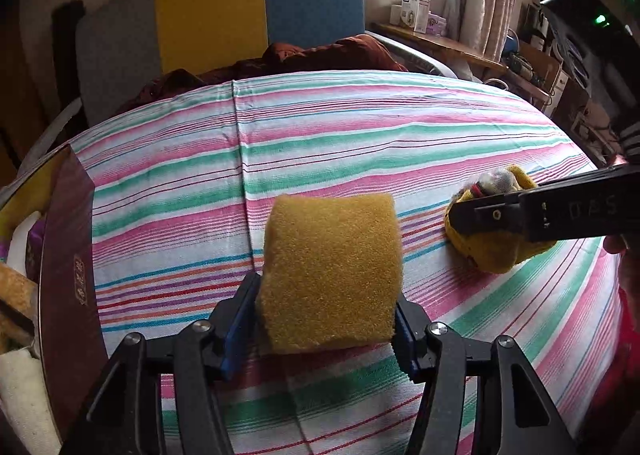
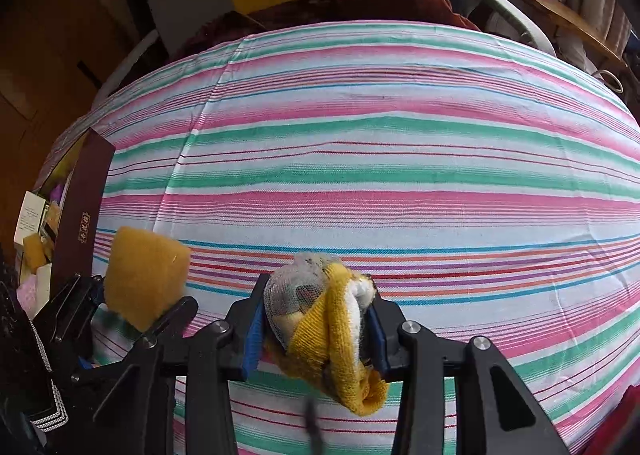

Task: Organize objects
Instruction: 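Carry the yellow sponge and yellow plush into the gold tray with both grippers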

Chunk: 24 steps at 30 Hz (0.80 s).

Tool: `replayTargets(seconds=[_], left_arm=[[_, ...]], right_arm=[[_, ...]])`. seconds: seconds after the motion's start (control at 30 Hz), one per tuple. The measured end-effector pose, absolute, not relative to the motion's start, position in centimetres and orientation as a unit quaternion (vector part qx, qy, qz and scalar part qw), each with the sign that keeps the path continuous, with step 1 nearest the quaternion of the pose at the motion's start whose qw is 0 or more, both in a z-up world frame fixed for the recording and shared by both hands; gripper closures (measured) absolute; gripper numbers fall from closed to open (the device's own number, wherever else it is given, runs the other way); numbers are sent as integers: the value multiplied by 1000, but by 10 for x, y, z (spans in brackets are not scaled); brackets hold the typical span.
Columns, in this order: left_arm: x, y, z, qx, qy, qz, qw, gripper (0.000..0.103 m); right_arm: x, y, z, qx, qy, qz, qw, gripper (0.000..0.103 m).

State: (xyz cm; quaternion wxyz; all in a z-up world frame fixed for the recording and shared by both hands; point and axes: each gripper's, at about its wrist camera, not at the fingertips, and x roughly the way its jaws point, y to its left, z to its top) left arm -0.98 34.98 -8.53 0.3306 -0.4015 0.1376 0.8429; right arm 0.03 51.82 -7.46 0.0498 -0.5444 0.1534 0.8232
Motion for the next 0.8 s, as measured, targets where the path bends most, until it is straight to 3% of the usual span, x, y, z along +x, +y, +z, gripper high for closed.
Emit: replayTargets(seconds=[0.8], left_arm=[[-3,343,-65,-389,137,845,341,50]], right_arm=[[-2,510,-69,-538,116,833,52,61]])
